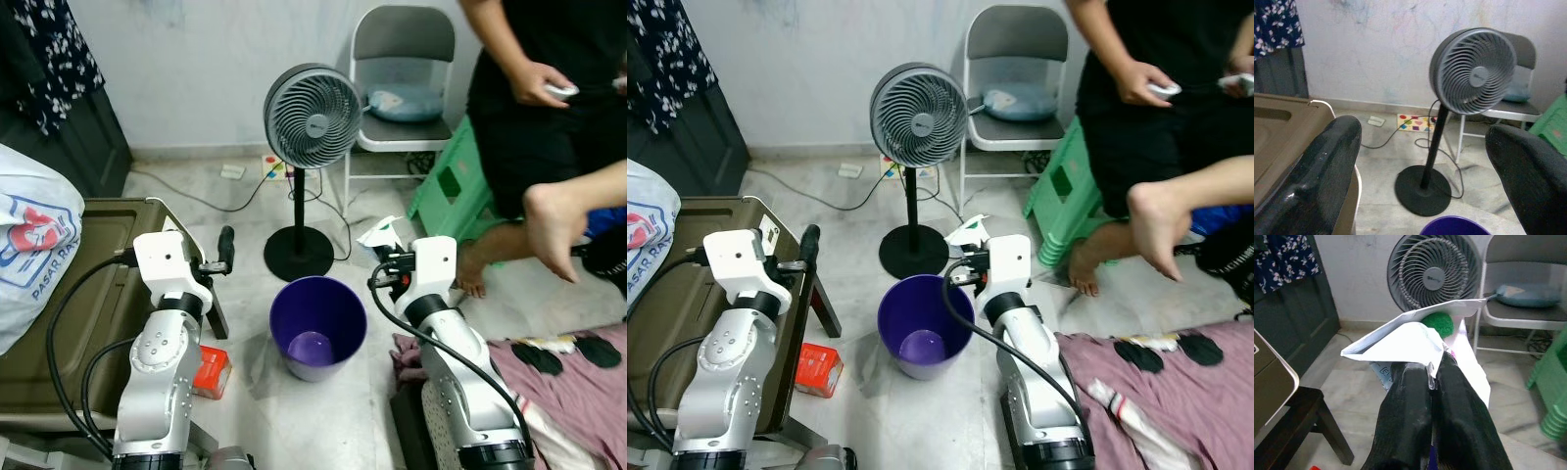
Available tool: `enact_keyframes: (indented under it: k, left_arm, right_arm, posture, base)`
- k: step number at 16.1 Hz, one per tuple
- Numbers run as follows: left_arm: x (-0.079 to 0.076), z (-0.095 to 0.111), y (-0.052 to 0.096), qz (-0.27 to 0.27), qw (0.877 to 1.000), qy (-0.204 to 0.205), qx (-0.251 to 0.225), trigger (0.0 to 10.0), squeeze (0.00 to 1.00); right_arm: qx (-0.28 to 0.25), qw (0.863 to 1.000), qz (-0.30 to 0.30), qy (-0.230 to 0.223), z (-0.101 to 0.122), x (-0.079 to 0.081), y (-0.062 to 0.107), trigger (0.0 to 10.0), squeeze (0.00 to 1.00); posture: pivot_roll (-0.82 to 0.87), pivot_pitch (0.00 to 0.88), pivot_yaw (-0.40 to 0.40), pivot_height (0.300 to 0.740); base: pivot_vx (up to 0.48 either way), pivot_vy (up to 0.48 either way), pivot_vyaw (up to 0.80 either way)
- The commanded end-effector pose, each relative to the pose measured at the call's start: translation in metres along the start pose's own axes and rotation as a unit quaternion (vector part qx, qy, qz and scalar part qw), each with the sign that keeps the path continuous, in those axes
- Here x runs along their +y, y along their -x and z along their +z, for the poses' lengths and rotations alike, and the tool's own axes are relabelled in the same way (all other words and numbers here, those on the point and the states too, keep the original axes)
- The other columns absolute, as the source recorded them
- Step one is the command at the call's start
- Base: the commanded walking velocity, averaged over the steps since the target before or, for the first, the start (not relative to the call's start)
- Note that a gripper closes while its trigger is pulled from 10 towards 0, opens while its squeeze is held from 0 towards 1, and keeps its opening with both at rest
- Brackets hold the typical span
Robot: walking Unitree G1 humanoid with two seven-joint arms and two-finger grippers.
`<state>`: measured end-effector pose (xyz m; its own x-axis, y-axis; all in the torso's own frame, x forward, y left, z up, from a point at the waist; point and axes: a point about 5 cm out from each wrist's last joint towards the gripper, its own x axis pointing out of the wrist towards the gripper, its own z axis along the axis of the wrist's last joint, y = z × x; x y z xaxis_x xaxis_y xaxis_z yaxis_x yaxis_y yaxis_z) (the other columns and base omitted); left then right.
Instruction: Clean up the room
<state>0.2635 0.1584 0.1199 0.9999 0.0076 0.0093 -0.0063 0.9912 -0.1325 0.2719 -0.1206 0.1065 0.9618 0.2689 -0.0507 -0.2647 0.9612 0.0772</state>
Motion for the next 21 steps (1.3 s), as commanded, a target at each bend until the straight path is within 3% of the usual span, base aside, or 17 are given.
enact_keyframes:
  k: [1,5,12,19,21]
  left_arm:
    - [-0.0017,0.0037,0.0003,-0.005,1.0,0.0,-0.009,10.0,0.0]
    - [-0.0015,0.003,0.0007,-0.004,1.0,0.0,-0.008,10.0,0.0]
    - [-0.0013,0.0017,0.0005,-0.002,1.0,-0.004,-0.002,10.0,0.0]
    - [-0.0005,0.005,-0.0017,0.002,1.0,-0.012,-0.008,10.0,0.0]
    - [-0.0052,0.0107,-0.0028,-0.022,0.999,-0.021,-0.025,10.0,0.0]
  right_arm:
    - [-0.005,1.0,-0.003,0.006,0.0033,-0.0018,-0.0004,10.0,0.0]
    - [-0.004,1.0,-0.004,0.005,0.0028,-0.0016,0.0,10.0,0.0]
    - [-0.002,1.0,-0.003,0.005,0.0022,-0.0013,-0.0001,10.0,0.0]
    - [-0.004,1.0,-0.004,0.005,0.0029,-0.0019,-0.003,10.0,0.0]
    - [-0.004,1.0,-0.008,0.007,0.0036,-0.0037,-0.0063,10.0,0.0]
  posture:
    - [-0.02,0.051,-0.039,0.74]
    - [-0.02,0.048,-0.038,0.74]
    - [-0.02,0.049,-0.038,0.74]
    - [-0.02,0.047,-0.033,0.74]
    - [-0.01,0.043,-0.038,0.74]
  base:
    - [0.33,0.0,0.0]
    - [0.295,0.0,0.0]
    - [0.0,0.0,0.0]
    - [0.0,0.0,0.74]
    - [0.0,0.0,0.25]
